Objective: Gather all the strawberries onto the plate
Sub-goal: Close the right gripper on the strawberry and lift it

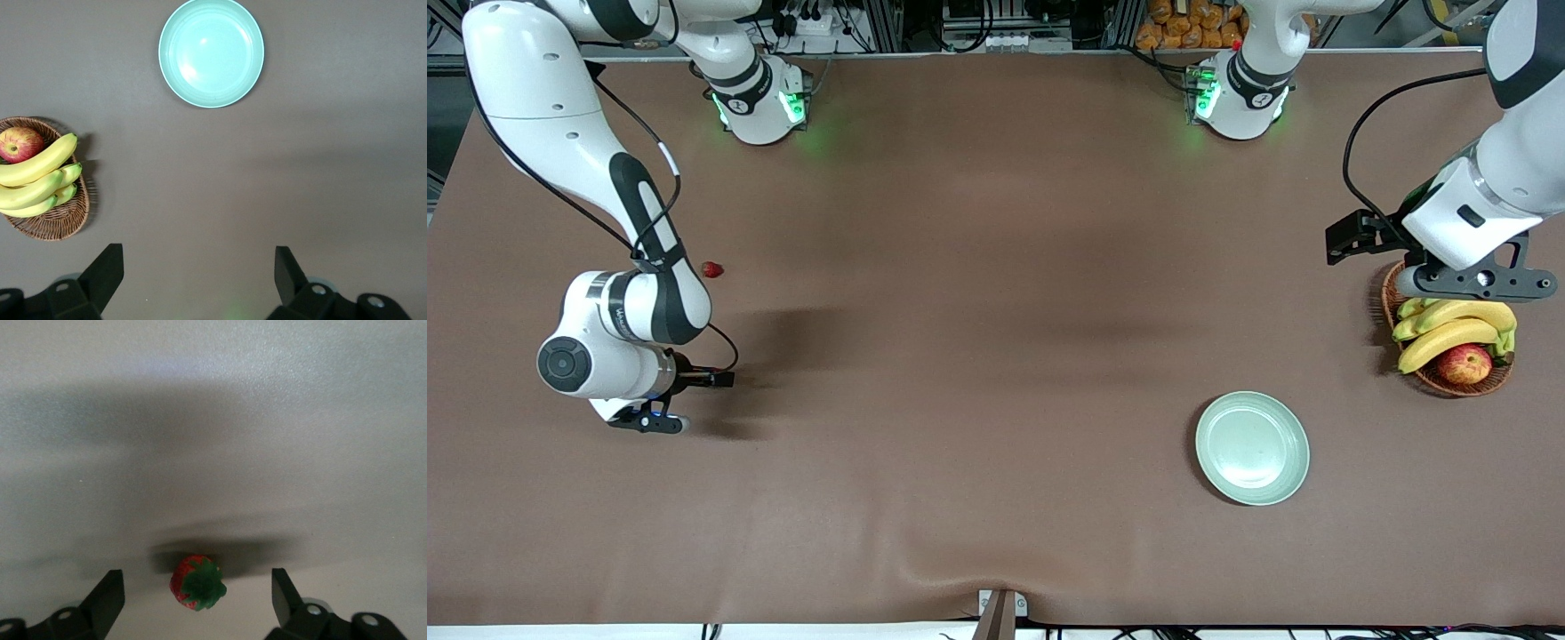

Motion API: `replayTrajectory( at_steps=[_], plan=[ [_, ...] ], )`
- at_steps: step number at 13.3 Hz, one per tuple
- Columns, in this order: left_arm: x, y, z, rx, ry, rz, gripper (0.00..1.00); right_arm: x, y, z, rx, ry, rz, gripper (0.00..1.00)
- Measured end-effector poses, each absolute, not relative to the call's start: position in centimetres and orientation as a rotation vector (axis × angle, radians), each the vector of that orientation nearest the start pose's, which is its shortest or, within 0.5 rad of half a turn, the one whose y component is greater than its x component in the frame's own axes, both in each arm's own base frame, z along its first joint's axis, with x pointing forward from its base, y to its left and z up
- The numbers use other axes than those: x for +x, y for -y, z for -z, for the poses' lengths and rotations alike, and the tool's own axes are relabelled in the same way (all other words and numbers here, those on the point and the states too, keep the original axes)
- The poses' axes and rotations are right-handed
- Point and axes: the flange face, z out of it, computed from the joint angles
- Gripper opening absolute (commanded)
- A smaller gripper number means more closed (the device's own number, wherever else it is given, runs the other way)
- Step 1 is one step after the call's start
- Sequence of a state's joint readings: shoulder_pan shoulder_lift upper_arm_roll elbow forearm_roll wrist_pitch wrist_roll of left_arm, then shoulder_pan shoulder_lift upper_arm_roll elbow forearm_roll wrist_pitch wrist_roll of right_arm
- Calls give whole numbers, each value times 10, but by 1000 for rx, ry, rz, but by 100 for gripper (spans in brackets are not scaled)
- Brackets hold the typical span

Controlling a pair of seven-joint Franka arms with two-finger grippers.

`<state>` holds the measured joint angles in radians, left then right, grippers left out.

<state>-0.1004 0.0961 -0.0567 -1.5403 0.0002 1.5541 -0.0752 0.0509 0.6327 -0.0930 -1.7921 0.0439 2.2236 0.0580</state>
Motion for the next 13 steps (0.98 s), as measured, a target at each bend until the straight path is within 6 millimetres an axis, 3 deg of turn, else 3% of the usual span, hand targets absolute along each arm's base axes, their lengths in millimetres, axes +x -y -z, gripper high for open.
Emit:
replayTrajectory(
  at_steps=[8, 13],
  plan=[
    [574, 88, -582, -3132, -120, -131, 100, 630, 22, -177, -3143, -188, -339, 24],
    [575, 89, -581, -3132, -120, -133, 100, 639, 8, -189, -3134, -160, -292, 19]
  ],
)
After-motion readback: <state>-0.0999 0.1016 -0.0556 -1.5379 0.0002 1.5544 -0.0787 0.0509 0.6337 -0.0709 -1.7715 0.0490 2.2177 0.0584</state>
